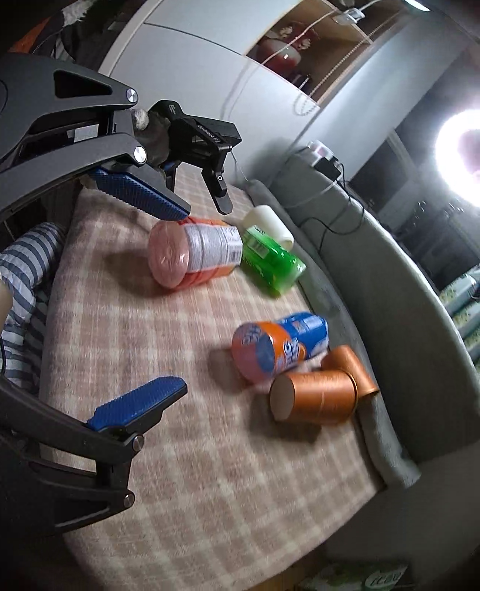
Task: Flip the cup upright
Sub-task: 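Close the left gripper around the orange lemon-tea cup's body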
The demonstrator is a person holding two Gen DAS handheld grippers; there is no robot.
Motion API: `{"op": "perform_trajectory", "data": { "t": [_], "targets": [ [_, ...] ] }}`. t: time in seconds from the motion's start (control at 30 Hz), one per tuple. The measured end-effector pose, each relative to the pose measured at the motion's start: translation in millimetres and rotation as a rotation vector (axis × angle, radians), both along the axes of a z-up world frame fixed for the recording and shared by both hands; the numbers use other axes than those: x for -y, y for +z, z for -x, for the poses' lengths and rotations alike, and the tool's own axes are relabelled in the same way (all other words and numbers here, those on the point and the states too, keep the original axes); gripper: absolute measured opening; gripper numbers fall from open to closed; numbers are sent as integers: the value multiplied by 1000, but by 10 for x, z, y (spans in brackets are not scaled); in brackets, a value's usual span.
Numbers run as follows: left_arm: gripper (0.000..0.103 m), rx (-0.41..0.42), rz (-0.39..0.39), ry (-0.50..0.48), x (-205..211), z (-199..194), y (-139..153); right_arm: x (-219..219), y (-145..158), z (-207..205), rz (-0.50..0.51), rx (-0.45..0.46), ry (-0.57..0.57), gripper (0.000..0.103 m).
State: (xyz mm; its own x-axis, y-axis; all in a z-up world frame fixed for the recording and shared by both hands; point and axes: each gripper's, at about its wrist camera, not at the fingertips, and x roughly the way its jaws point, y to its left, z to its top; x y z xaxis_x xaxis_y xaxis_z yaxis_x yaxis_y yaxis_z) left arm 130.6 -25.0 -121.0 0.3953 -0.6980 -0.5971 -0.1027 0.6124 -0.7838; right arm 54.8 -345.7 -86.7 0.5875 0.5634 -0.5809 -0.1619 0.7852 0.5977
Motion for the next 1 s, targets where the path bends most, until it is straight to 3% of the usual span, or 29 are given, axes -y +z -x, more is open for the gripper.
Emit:
{"op": "perform_trajectory", "data": {
  "t": [0.3, 0.43, 0.57, 0.77, 1.0],
  "targets": [
    [95, -11, -29, -16, 72, -59, -61, 29, 12, 37, 45, 29, -45, 89],
    [80, -6, -54, -32, 90, -76, -70, 65, 38, 53, 45, 40, -63, 89],
    [80, 12, -70, -38, 104, -72, -55, 85, 61, 70, 50, 49, -78, 89],
    [76, 78, -129, -45, 139, -14, 78, 112, 51, 78, 36, 44, -92, 89],
    [75, 202, -262, -58, 261, 34, 279, 120, 47, 92, 27, 48, -101, 89]
  ]
}}
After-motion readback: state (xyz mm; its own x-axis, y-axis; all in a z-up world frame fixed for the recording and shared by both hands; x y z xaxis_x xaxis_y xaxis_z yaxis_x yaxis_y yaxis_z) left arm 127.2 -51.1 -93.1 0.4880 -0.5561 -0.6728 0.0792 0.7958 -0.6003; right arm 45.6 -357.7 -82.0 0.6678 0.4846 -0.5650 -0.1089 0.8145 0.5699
